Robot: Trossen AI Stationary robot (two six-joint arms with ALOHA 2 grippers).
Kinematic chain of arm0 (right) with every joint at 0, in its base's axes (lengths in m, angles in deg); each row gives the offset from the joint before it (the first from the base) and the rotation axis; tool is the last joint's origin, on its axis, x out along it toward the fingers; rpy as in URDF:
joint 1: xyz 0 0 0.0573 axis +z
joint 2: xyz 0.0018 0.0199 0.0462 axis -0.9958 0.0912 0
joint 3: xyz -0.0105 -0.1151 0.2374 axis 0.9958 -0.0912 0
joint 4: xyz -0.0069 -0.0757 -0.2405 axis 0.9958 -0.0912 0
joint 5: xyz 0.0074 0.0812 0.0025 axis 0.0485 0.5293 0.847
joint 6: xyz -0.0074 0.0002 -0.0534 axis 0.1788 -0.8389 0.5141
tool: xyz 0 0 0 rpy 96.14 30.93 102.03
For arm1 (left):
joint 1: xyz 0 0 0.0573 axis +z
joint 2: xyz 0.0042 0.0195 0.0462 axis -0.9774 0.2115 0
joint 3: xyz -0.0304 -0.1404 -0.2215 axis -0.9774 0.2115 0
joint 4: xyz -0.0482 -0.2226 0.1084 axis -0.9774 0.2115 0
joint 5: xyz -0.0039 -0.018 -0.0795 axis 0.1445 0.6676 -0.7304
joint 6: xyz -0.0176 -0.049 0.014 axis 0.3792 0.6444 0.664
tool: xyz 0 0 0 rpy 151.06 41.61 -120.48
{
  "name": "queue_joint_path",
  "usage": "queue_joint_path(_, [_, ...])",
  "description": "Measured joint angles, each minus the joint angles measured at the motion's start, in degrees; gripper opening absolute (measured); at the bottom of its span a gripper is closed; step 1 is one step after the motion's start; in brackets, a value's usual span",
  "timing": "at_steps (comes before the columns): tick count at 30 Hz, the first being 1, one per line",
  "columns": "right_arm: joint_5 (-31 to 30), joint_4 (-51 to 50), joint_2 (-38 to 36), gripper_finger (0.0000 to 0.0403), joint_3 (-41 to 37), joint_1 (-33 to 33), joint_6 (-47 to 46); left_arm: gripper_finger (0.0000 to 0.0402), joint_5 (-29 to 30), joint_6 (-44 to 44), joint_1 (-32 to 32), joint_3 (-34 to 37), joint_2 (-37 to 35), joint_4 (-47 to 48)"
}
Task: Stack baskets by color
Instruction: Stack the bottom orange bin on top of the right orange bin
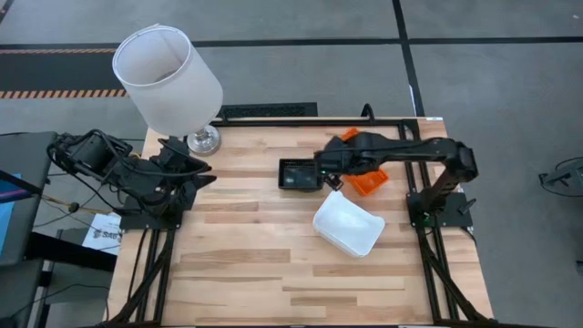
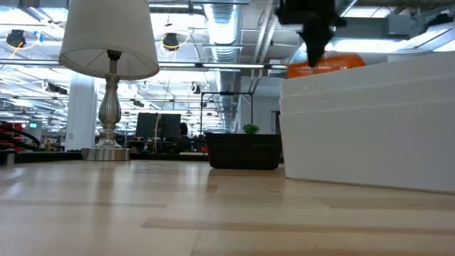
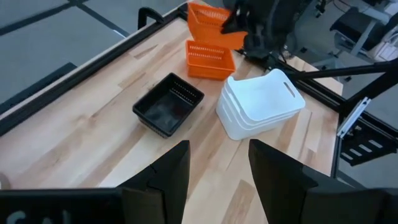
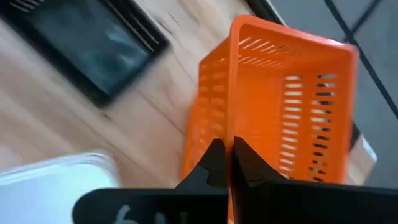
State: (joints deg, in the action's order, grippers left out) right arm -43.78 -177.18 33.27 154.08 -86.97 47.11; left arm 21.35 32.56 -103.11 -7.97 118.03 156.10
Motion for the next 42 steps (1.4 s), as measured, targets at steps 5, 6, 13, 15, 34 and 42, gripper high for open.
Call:
queue_joint_path(5, [-0.6, 1.8, -2.9, 0.0001, -12.3, -2.1, -3.5, 0.0152, 0.5, 0.0, 0.0, 0.0, 0.0, 0.0])
queue_joint_path(6, [-0.9, 3.0, -3.2, 0.0001, -14.1, -2.6, -3.4, 0.0152, 0.4, 0.0, 0.0, 0.0, 0.0, 0.0])
queue_joint_path(13, [0.3, 10.1, -3.4, 0.0001, -22.8, -4.2, -3.1, 0.0152, 0.5, 0.0, 0.0, 0.0, 0.0, 0.0])
queue_joint_path(15, [2.0, 12.5, -3.3, 0.0001, -24.2, -4.6, -3.1, 0.0152, 0.5, -0.1, 0.0, 0.0, 0.0, 0.0])
queue_joint_path(34, [5.0, 21.1, -3.4, 0.0031, -30.7, -7.0, -1.6, 0.0152, 0.5, -1.5, 0.0, 0.0, 0.0, 0.1])
queue_joint_path(42, [7.9, 24.4, -3.5, 0.0119, -30.8, -7.0, 2.5, 0.0152, 3.4, -2.8, 0.0, 0.0, 0.1, 0.0])
